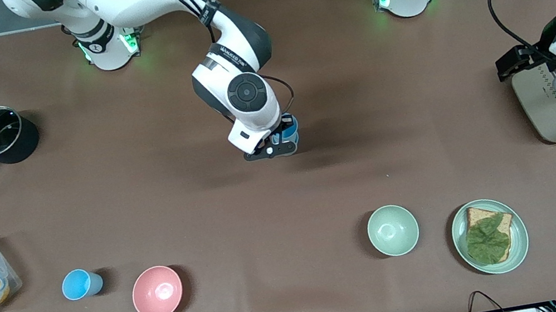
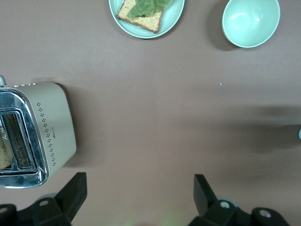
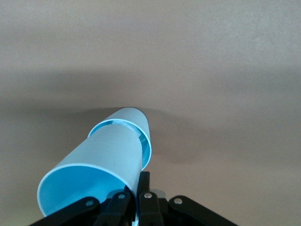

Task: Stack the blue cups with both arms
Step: 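Open the right gripper and release the stacked blue cup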

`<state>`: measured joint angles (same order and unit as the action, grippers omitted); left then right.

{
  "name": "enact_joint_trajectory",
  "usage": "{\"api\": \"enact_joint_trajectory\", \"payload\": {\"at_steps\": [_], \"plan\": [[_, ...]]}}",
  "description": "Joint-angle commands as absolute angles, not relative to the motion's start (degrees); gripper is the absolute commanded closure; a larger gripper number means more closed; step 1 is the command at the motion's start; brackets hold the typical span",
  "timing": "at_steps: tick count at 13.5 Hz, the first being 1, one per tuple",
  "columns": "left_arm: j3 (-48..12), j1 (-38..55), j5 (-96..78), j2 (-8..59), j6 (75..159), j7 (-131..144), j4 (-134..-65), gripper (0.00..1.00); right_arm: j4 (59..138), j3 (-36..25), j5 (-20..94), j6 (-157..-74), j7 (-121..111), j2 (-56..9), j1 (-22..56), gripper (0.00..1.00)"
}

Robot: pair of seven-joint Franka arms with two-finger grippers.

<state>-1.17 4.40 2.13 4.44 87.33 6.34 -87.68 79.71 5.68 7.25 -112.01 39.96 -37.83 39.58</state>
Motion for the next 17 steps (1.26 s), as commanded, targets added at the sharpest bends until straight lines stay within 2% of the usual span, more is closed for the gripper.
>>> {"api": "enact_joint_trajectory", "payload": {"at_steps": [1, 6, 7, 8, 9, 11, 14, 17], "plan": [[-0.09, 6.15, 1.23, 2.47, 85.78, 6.32, -87.1, 0.0, 77.78, 5.1, 5.98, -111.71, 41.31, -39.02, 40.52, 1.0], [0.79, 6.77, 0.79, 0.7, 84.11, 5.98, -87.1, 0.0, 77.96, 5.1, 4.48, -111.71, 42.89, -39.99, 41.22, 1.0], [0.88, 6.77, 0.7, 0.7, 83.59, 5.98, -87.1, 0.0, 77.96, 5.1, 4.57, -111.71, 42.98, -39.99, 41.22, 0.75], [0.88, 6.77, 0.7, 0.36, 82.71, 6.15, -87.1, 0.0, 77.96, 5.1, 4.57, -111.71, 43.85, -40.08, 41.22, 0.19], [1.14, 6.85, 0.7, -0.08, 82.53, 6.24, -87.1, 0.0, 77.87, 5.1, 4.31, -111.71, 44.64, -39.99, 41.31, 0.0], [2.46, 6.94, -0.34, -0.17, 82.44, 5.89, -87.19, 0.0, 77.52, 5.01, 4.48, -111.18, 44.39, -39.03, 40.0, 0.0], [2.72, 6.94, -0.53, -1.14, 81.83, 6.41, -87.63, 0.0, 77.61, 5.27, 5.36, -110.13, 35.73, -35.7, 33.68, 0.0], [2.64, 6.94, -0.53, -0.88, 81.83, 6.77, -87.1, 0.0, 77.87, 5.27, 5.45, -102.67, 22.19, -30.52, 25.43, 0.0]]}}
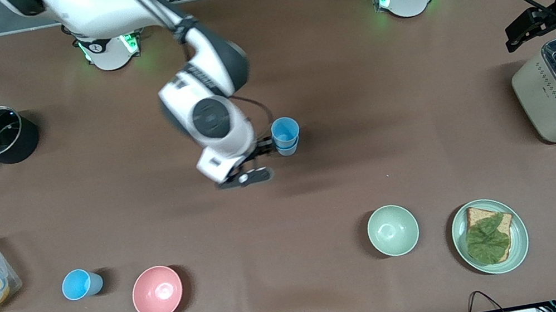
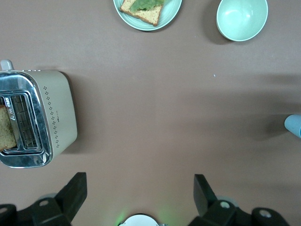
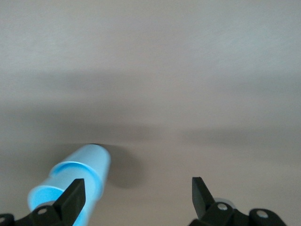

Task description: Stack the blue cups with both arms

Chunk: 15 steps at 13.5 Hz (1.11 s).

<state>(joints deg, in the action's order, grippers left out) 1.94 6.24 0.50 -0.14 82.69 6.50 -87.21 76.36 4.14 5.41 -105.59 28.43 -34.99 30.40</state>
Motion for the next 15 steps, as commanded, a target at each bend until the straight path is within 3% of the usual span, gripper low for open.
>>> {"api": "enact_joint_trajectory", "payload": {"at_steps": [1, 3, 9, 11, 15], "plan": [[2.38, 6.77, -0.53, -0.88, 81.83, 6.77, -87.01, 0.0, 77.96, 5.27, 5.45, -101.26, 18.23, -28.93, 22.44, 0.0], [2.28, 6.68, -0.35, -0.79, 81.83, 7.03, -87.01, 0.0, 78.74, 5.01, 5.19, -97.14, 12.42, -25.33, 17.78, 0.0], [2.37, 6.42, 0.26, -0.79, 81.83, 6.94, -86.13, 0.0, 88.4, 4.83, 1.33, -95.72, 11.78, -12.24, 5.29, 0.0], [2.37, 6.33, 0.26, -0.7, 81.91, 7.03, -86.04, 0.0, 94.71, 4.92, -0.52, -95.62, 11.78, -5.66, 3.52, 0.0], [2.29, 6.06, -0.18, -0.97, 81.83, 6.94, -86.04, 0.0, 95.8, 1.69, -0.62, -92.39, 1.53, -1.33, -1.76, 0.0]]}}
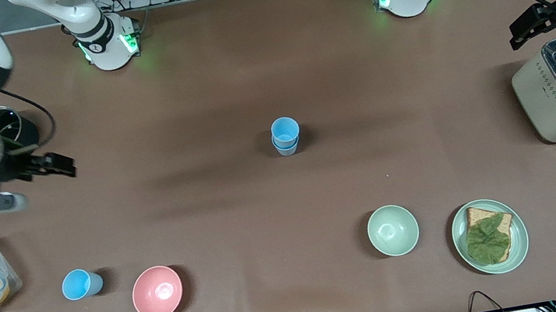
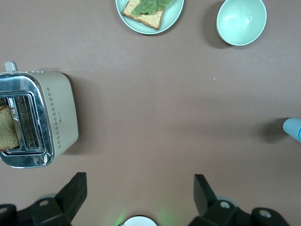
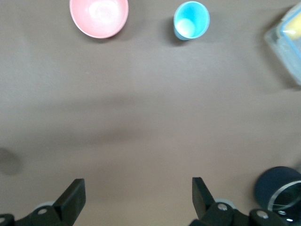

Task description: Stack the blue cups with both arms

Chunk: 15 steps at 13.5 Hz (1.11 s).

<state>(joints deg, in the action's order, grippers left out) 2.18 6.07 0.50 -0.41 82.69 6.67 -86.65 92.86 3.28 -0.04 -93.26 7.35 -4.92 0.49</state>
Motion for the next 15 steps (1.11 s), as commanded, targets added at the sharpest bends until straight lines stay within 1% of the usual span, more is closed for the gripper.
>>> {"api": "enact_joint_trajectory", "payload": {"at_steps": [1, 4, 7, 10, 15], "plan": [[2.2, 6.06, -0.18, -0.97, 81.83, 6.86, -86.04, 0.0, 95.8, 0.1, -0.62, -90.11, 0.1, -0.19, -1.67, 0.0], [2.46, 5.89, -0.17, -1.14, 81.83, 6.77, -86.04, 0.0, 95.19, -2.19, -0.26, -86.66, -2.36, 2.28, -1.5, 0.0], [2.2, 6.06, -0.09, -1.14, 81.83, 6.86, -86.04, 0.0, 93.61, -7.19, -0.26, -86.57, -10.52, 2.29, 0.26, 0.0], [2.29, 6.24, 0.18, -0.97, 81.83, 6.68, -86.04, 0.0, 91.85, -7.82, -0.61, -84.82, -11.51, 2.29, 0.35, 0.0], [2.46, 6.06, 0.35, -0.62, 81.83, 6.68, -84.29, 0.0, 91.76, -7.73, -0.53, -84.64, -9.5, 2.29, 0.35, 0.0]]}}
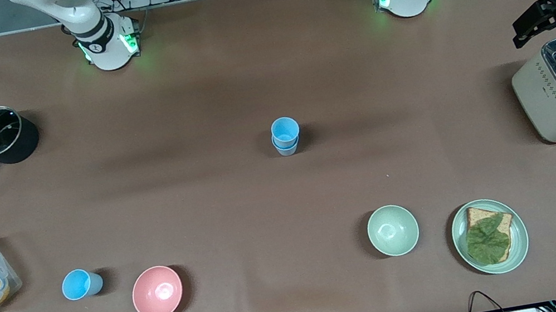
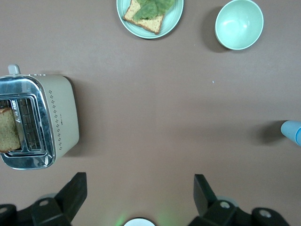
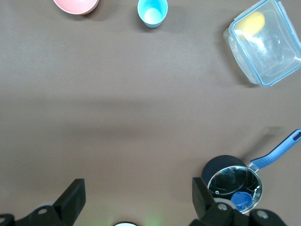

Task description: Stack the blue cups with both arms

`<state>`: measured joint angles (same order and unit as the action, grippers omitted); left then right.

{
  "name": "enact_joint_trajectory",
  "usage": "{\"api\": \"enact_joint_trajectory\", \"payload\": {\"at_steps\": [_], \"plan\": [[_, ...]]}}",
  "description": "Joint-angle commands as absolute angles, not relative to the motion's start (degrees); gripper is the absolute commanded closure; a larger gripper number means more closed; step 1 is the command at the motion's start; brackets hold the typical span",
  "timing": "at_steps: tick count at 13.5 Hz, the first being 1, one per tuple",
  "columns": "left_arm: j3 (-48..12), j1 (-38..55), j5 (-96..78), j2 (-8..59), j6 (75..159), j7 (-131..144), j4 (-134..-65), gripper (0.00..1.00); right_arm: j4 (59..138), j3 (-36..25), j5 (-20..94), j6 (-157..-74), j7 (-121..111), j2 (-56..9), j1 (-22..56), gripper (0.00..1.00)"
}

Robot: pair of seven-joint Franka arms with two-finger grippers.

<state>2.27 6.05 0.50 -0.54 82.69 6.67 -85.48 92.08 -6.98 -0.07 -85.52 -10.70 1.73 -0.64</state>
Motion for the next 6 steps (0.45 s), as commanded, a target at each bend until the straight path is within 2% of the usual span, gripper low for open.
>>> {"api": "enact_joint_trajectory", "payload": {"at_steps": [1, 6], "plan": [[2.46, 6.15, 0.35, -0.62, 81.83, 6.68, -84.29, 0.0, 91.76, -7.65, -0.44, -84.55, -8.71, 2.29, 0.35, 0.0], [2.55, 5.98, -0.18, -0.7, 81.65, 6.68, -84.29, 0.0, 91.67, -7.56, 0.0, -84.2, -8.53, 2.11, 0.26, 0.0]]}}
